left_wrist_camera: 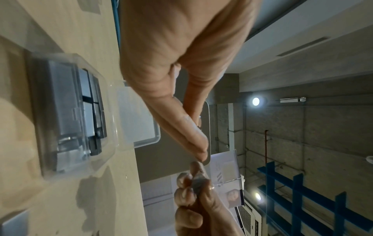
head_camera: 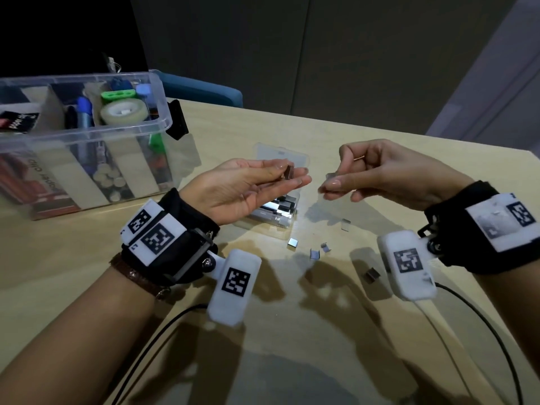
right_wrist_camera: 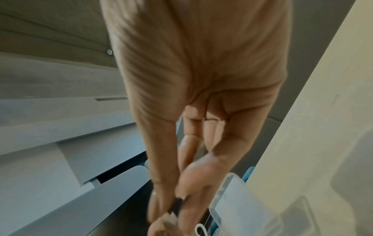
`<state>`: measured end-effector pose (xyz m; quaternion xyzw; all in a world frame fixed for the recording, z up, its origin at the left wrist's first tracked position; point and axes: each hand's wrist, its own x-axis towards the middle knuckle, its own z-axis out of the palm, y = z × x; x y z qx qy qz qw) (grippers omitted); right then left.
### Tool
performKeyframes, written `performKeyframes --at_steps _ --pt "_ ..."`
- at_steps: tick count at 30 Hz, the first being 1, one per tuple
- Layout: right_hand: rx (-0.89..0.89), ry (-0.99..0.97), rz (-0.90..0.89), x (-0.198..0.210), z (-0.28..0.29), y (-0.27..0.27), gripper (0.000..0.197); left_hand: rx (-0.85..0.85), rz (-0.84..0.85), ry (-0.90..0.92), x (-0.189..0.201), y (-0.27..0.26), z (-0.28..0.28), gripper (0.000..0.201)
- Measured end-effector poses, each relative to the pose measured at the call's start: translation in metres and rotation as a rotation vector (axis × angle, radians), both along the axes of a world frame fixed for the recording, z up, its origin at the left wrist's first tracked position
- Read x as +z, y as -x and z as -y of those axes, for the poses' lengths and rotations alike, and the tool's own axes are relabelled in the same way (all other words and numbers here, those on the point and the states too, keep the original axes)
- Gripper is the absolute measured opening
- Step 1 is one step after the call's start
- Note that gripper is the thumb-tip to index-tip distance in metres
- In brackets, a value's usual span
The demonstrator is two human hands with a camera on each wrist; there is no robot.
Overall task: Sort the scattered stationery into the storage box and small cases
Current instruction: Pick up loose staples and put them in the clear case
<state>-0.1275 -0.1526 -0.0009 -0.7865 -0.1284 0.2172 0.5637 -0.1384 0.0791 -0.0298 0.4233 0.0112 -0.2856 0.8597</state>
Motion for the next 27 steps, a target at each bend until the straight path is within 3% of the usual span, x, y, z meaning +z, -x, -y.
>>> performKeyframes --at_steps 5,9,15,21,27 --pt "-0.118 -0.072 0.186 0.001 -0.001 -0.002 0.03 0.063 0.008 -0.09 -0.005 -0.003 -0.001 0.031" --pt "-0.184 -0.073 0.352 0.002 -0.013 0.005 0.044 0.118 0.152 -0.274 -0.011 -0.006 -0.001 0.037" --pt "-0.266 -0.004 0.545 0.003 -0.031 0.012 0.052 0.183 0.156 -0.104 -0.012 -0.007 0.001 0.025" --pt "-0.293 0.035 0.512 -0.002 -0.03 0.019 0.039 0.173 0.254 -0.074 -0.011 -0.004 0.005 0.03" --pt "-0.285 0.004 0.515 -0.003 -0.026 0.027 0.032 0.228 0.436 -0.249 -0.01 0.001 0.007 0.036"
